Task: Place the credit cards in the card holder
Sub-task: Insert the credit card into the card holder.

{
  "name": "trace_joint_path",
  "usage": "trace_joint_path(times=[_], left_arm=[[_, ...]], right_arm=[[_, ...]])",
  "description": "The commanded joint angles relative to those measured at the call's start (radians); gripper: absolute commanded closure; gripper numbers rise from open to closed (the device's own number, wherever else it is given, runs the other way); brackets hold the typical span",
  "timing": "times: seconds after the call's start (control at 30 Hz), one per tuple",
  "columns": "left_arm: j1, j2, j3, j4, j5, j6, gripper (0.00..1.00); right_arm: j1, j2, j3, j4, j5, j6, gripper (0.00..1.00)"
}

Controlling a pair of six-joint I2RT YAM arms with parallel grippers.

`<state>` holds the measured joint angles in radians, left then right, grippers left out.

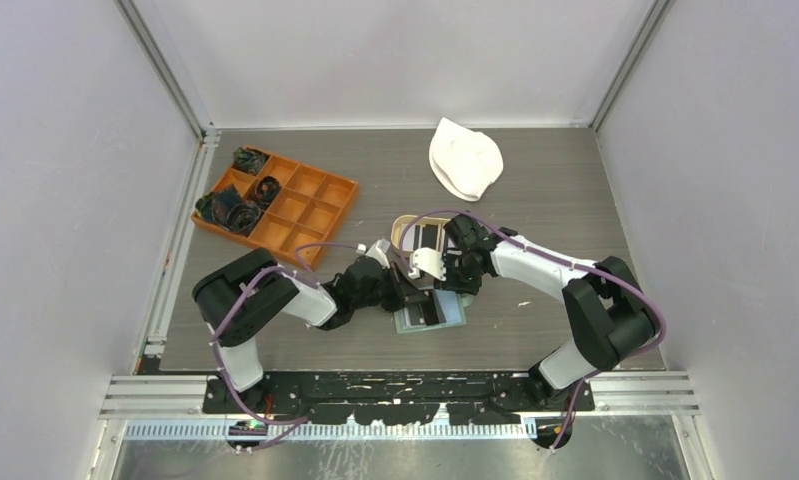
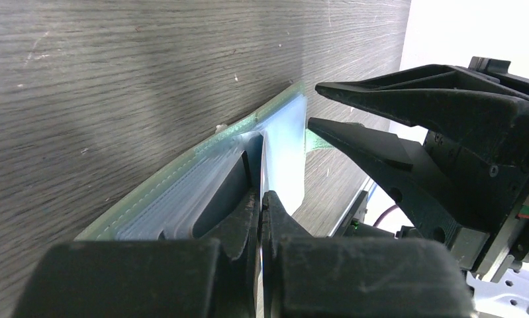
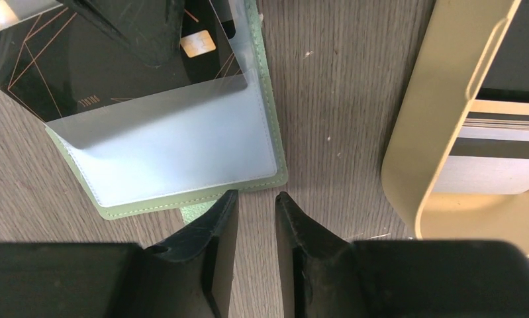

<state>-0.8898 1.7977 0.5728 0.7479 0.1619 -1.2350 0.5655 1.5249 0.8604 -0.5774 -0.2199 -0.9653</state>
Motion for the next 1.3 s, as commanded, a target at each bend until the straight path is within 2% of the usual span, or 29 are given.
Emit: trace_joint_path(times=[0.0,0.3,0.47,0.53,0.63,0.73,0.8,1.0,1.27], left_arm=[[-0.005,0.031,0.017,-0.027,0.022,0.003,1.00],[0.009,0.070,0.027,0.013,0.058,-0.007,0.92],[0.014,0.079,0.031,0.018,0.070,-0.007,0.90],[0.015,0.081,0.033,0.020,0.072,-0.007,0.89],[0.018,0.084,0.033,0.023,0.078,-0.008,0.88],[0.022,0.090,0.033,0.032,0.089,-0.009,0.88],[0.024,0.095,0.032,0.038,0.093,-0.011,0.88],[0.027,0.111,0.034,0.054,0.107,-0.018,0.88],[0.031,0.117,0.032,0.061,0.114,-0.018,0.87]], right_arm=[[0.001,-0.023,0.033,0.000,-0.022,0.008,0.66],[0.002,-0.098,0.056,-0.014,-0.004,0.032,0.53],[0.003,-0.193,0.040,-0.037,-0.150,0.016,0.54],[0.013,-0.231,0.013,-0.032,-0.247,-0.007,0.59],[0.082,-0.272,-0.036,0.014,-0.332,-0.019,0.73],[0.177,-0.263,-0.043,0.066,-0.325,0.005,0.86],[0.235,-0.242,-0.055,0.122,-0.272,0.030,0.91],[0.343,-0.181,-0.087,0.235,-0.131,0.044,0.92],[0.384,-0.118,-0.112,0.286,0.006,-0.011,0.92]])
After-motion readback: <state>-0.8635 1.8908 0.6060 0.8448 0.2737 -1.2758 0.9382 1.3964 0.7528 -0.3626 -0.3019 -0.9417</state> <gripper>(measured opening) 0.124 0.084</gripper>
